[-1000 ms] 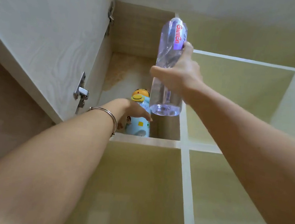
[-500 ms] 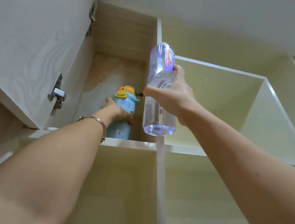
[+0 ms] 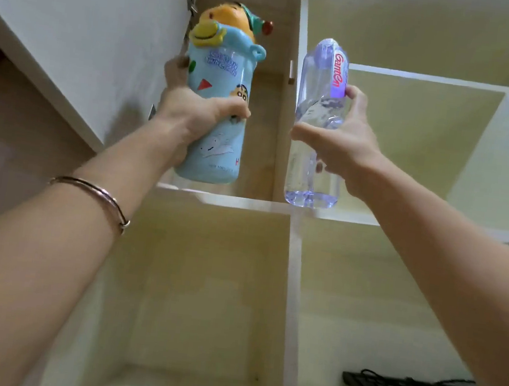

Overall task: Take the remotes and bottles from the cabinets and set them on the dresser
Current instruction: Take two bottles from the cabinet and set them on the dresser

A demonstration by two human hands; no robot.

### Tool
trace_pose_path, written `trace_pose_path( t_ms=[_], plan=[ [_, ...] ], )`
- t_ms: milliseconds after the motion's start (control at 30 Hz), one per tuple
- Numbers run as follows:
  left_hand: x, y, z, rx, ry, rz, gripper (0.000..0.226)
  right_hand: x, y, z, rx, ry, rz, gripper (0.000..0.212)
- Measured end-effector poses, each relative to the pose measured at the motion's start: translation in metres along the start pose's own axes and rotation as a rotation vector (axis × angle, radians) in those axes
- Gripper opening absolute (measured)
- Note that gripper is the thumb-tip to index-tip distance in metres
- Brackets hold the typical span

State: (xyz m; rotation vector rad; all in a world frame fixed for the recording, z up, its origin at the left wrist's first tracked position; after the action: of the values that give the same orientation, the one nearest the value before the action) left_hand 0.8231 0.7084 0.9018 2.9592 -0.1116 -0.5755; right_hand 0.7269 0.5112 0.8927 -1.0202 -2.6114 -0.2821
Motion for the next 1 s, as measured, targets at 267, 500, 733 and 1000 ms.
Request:
trace_pose_path(
  t_ms=[267, 500, 733, 1000],
  plan=[
    [-0.012, -0.022, 0.132, 0.108, -0.118, 0.206, 0.077, 0.015, -0.03, 0.098, 0.071, -0.003, 0.035, 0.086],
    [0.03, -0.026, 0.276, 0.294, -0.21, 0.116, 0.085, 0.018, -0.093, 0.249, 0.018, 0.185, 0.2, 0.089],
    [0.052, -0.038, 0.461, 0.557, -0.393, 0.122, 0.084, 0.026, -0.173, 0.456, -0.11, 0.548, 0.404, 0.076],
    [-0.007, -0.001, 0.644, 1.003, -0.527, 0.246, 0.096, 0.121, -0.289, 0.679, -0.46, 0.885, 0.644, 0.081]
  ],
)
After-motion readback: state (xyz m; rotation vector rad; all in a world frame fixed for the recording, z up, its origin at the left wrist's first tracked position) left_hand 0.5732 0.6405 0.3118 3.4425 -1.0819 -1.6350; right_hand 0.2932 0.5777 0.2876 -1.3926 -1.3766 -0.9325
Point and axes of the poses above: each hand's wrist, its own z-axis away from the middle knuckle, its own y-axis out of the palm, x = y × z, the point moved 9 cm from there along -z, towards the middle knuckle, and after that the axes turned 12 degrees about -z, right-handed, at the moved point
